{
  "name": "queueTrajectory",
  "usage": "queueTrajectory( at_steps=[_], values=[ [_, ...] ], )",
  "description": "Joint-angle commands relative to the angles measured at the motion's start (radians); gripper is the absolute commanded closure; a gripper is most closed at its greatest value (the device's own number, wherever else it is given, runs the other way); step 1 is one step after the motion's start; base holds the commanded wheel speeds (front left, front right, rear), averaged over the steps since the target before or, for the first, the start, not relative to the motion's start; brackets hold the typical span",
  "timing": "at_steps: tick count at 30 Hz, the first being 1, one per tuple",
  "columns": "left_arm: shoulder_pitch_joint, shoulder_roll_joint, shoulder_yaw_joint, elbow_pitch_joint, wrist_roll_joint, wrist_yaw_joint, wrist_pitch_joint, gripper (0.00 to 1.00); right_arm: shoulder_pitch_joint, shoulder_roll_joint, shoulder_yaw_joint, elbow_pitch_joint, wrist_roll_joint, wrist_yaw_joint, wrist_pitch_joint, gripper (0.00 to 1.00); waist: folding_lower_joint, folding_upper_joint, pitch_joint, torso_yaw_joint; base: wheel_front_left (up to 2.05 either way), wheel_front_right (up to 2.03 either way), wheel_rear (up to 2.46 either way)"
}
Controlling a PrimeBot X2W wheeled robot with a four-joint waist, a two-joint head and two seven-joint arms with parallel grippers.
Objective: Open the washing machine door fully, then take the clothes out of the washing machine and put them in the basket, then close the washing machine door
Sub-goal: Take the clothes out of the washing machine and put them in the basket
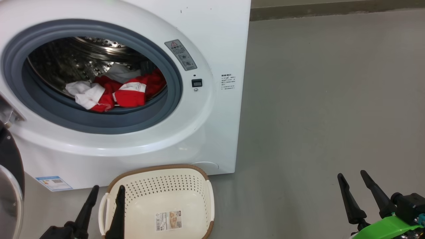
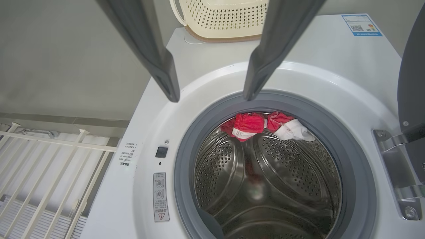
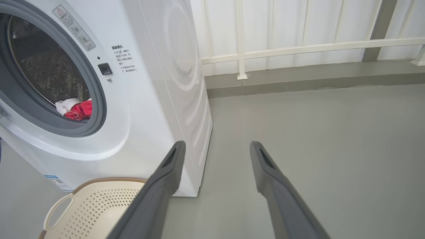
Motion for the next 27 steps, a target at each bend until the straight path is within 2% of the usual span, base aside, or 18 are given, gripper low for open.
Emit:
queueTrajectory(
  at_steps=[1, 14, 22, 27],
  values=[
    [-0.039, 0.01, 0.027, -0.019, -0.001, -0.006, -0.005, 0.0, -0.03, -0.02, 0.024, -0.023, -0.002, 0.007, -0.009, 0.0, 0.0, 0.0, 0.002, 0.0, 0.0, 0.0, 0.0],
    [-0.113, -0.01, 0.039, 0.064, 0.041, -0.006, -0.005, 0.0, -0.053, -0.012, 0.036, -0.032, 0.002, 0.007, -0.009, 0.0, 0.0, 0.0, 0.065, -0.011, 0.0, 0.0, 0.0],
    [-0.314, -0.031, 0.071, 0.2, 0.096, -0.006, -0.005, 0.0, -0.109, -0.007, 0.044, -0.04, 0.01, 0.007, -0.009, 0.0, 0.0, 0.0, 0.166, -0.04, 0.0, 0.0, 0.0],
    [-0.489, -0.017, 0.078, 0.299, 0.128, -0.006, -0.005, 0.0, -0.152, 0.0, 0.056, -0.044, 0.012, 0.007, -0.009, 0.0, 0.0, 0.0, 0.232, -0.071, 0.0, 0.0, 0.0]
  ],
)
